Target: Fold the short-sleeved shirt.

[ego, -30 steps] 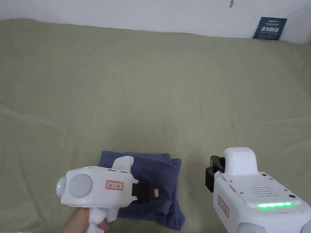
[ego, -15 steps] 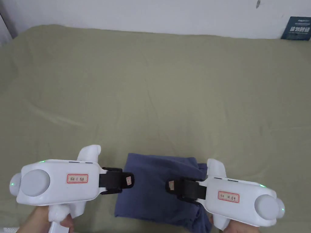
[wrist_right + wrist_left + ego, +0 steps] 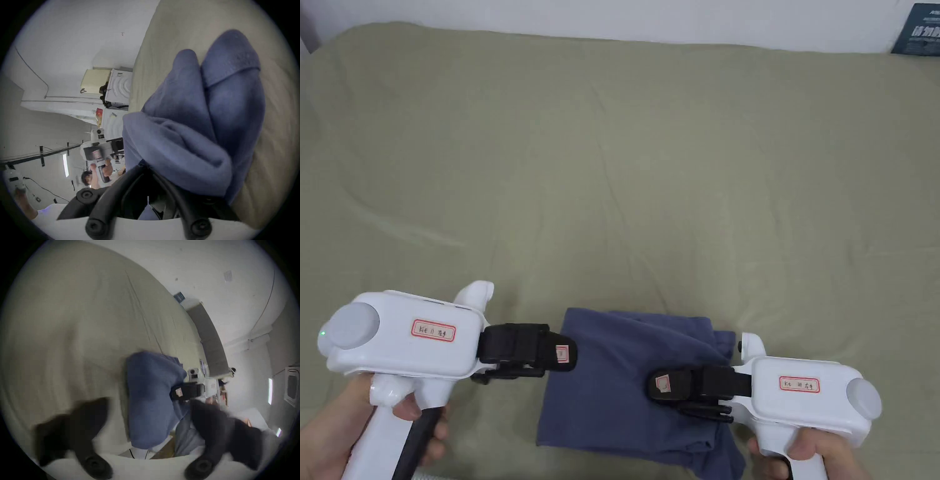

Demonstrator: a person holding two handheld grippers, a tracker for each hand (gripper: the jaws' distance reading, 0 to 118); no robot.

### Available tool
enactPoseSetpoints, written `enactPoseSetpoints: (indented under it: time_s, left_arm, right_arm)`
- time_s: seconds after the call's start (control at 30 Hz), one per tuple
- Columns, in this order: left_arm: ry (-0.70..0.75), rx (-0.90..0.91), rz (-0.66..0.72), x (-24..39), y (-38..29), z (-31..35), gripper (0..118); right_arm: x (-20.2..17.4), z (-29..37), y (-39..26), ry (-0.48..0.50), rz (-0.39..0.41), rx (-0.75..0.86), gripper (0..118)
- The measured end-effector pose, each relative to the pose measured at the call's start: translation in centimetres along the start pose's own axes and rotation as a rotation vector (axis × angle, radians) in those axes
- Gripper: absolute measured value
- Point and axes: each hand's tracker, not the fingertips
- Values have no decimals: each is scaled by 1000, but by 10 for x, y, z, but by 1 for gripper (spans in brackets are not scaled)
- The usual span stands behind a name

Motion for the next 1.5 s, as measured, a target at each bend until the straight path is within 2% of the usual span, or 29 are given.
enactPoseSetpoints:
  time_s: [0.1,0.2,0.27,0.3,0.33,0.37,0.4,0.47,0.5,0.53,0.57,0.63,0.67,0.73,0.8,0.83,0.9,1.13,1.3,1.5]
  left_arm:
    - [13,-12,28,2,4,-20,117]
    - [-116,7,28,3,8,-32,117]
    - [-231,-29,86,1,10,-45,108]
    - [-154,-36,81,0,9,-50,101]
    - [-90,-29,56,3,8,-51,60]
    - [-42,0,30,5,8,-48,26]
    - [-8,-9,55,3,7,-50,26]
    - [-72,-4,90,-5,5,-49,26]
    - [-63,-3,82,-2,3,-48,26]
    - [-53,3,72,1,1,-47,26]
    - [-51,6,70,-6,4,-46,26]
    - [-44,14,74,-7,4,-46,26]
    - [-37,19,79,-2,1,-45,26]
    - [-31,29,84,8,-5,-42,26]
    - [-23,40,88,10,-7,-41,26]
    - [-22,43,85,15,-8,-38,26]
    - [-19,49,80,19,-10,-36,26]
    - [-30,60,67,24,-10,-26,26]
    - [-27,75,64,8,0,1,26]
    - [39,127,85,-26,8,69,26]
  right_arm:
    - [2,0,1,17,-13,1,0]
    - [3,-1,2,19,-18,-2,0]
    - [3,-1,3,20,-22,-5,0]
    - [0,-1,4,11,-21,-9,0]
    - [-5,0,4,-23,-6,-7,0]
    - [-14,1,3,-66,18,5,0]
    - [-22,5,3,-103,54,14,0]
    - [-58,16,-5,-268,240,54,0]
    - [-72,22,-12,-292,319,85,0]
    - [-93,30,-21,-361,402,125,0]
    - [-114,34,-32,-485,507,201,0]
    - [-156,37,-64,-808,790,501,0]
    - [-168,37,-76,-895,869,627,0]
    - [-185,34,-88,-1028,950,772,0]
    - [-194,25,-84,-1184,970,786,0]
    - [-197,22,-84,-1200,970,797,0]
    - [-199,19,-82,-1142,949,805,0]
    - [-209,8,-69,-1099,893,903,0]
    - [-216,3,-66,-1086,907,928,0]
    - [-227,-19,-59,-1056,934,913,0]
